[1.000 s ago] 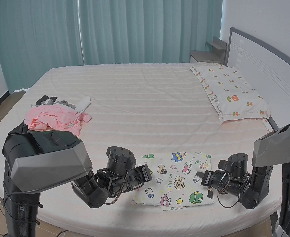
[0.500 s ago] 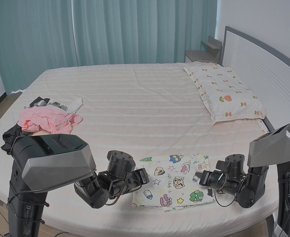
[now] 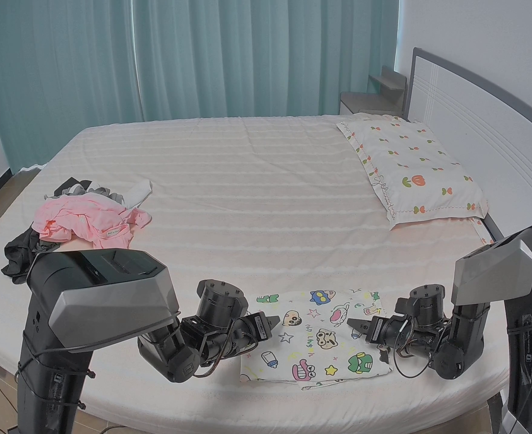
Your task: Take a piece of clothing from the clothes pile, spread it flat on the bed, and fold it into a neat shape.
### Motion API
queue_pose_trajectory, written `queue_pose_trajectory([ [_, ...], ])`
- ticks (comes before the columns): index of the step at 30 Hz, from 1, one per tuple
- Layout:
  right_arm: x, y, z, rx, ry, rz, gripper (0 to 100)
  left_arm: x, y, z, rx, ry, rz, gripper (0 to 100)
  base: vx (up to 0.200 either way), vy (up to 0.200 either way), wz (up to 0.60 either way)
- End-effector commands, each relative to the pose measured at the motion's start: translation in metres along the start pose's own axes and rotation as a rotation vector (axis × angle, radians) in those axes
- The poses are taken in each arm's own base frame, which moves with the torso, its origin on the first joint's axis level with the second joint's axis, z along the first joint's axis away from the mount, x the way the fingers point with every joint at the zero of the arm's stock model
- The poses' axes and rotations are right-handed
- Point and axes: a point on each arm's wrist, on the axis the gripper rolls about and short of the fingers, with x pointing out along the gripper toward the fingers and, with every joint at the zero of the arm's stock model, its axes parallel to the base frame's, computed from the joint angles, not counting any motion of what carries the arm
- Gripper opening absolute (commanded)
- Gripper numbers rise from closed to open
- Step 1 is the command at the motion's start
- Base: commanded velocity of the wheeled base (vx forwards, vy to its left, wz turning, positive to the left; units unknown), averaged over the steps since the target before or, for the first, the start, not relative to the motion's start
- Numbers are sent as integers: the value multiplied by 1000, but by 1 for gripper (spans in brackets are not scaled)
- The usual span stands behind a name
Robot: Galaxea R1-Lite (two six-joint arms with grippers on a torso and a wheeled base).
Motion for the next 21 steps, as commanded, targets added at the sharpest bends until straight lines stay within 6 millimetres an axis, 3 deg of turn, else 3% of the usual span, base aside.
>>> queue_pose_trajectory([
  [1,-11,-9,-1,-48,21,-36,100,0,3,-1,-3,-1,14,100,0,0,0],
  [7,-23,-21,-14,-201,95,-82,100,-6,8,-6,9,7,12,100,0,0,0],
  [21,-41,-28,-23,-365,187,-112,100,-30,36,-36,365,154,15,100,0,0,0],
])
